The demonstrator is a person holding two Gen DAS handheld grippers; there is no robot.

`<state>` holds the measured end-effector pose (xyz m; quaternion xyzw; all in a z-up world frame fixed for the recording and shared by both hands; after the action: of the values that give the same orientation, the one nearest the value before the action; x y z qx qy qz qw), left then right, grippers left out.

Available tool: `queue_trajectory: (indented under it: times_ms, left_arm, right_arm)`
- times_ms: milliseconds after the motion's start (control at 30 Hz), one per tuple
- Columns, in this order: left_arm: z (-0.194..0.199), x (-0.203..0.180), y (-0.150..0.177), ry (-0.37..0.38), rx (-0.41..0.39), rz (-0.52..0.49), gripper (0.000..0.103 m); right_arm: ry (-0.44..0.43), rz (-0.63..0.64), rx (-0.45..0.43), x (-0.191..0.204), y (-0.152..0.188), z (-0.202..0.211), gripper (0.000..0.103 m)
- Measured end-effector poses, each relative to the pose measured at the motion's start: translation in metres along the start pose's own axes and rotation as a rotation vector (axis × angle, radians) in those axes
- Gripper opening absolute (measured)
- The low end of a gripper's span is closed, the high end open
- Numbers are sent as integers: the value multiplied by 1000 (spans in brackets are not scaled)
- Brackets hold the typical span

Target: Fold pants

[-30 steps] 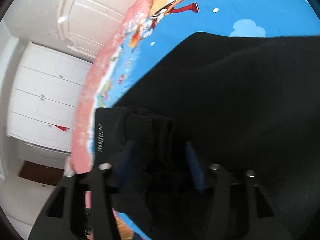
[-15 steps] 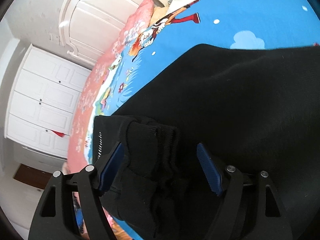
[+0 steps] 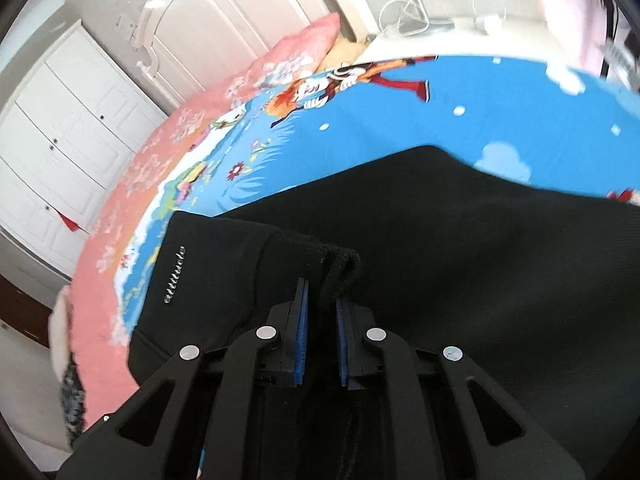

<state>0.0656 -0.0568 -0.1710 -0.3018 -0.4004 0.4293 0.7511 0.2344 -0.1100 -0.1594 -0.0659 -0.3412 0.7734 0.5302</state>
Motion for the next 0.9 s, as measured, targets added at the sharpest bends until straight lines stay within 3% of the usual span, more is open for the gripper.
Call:
queue_trajectory:
  times_ms: [133,200,267,300,400,433,500,600,667,733,833,867,900]
  left_arm:
    - [-8,-11,12,9,36,-11,37]
    - [-2,-7,11,73,39,44,46]
    - [10,9,5,182,37,171,46]
    - [16,25,-1,269,39,286,46]
    - [19,75,-11,354,28,559,43]
    - [11,101,-14,326,36,661,42]
    - [-5,128,-15,248,67,729,32]
    - [-45,161,-12,179,158,809,32]
    - [-83,178,-4,143,258,875,34]
    - [-116,182,15,145,401,926,36]
    - [-129,191,15,164,385,946,44]
    - [-129,188,12,179,379,935,52]
    - [-132,188,11,181,376,928,54]
  right_arm:
    - [34,-14,29,-9,7,-13,12]
    - [51,-2,34,-8,9,-16,12]
    - [77,15,36,-6,9,-19,12]
    - [87,23,37,-5,9,-19,13]
    - [120,47,34,-2,11,-20,13]
    - [133,53,33,-2,11,-20,13]
    - [149,62,30,-1,12,-19,13]
    - [175,68,27,0,13,-17,17]
    - [197,74,26,1,13,-15,26]
    - [234,85,33,2,15,-11,46]
    - [327,82,40,3,17,5,73]
    - [349,78,41,4,18,14,73]
    - [372,68,51,6,17,26,74]
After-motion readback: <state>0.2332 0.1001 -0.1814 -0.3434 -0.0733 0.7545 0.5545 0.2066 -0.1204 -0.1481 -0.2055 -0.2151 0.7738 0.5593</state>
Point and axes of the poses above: each gripper's, at about its wrist camera, not at the fingertips, and z roughly against the way its jaws point, x to its left, y to its underside, the point moved 5 cm from there along -z, roughly the way its jaws point, and after that the axes turned 13 degrees about z, right-handed, at the moved point
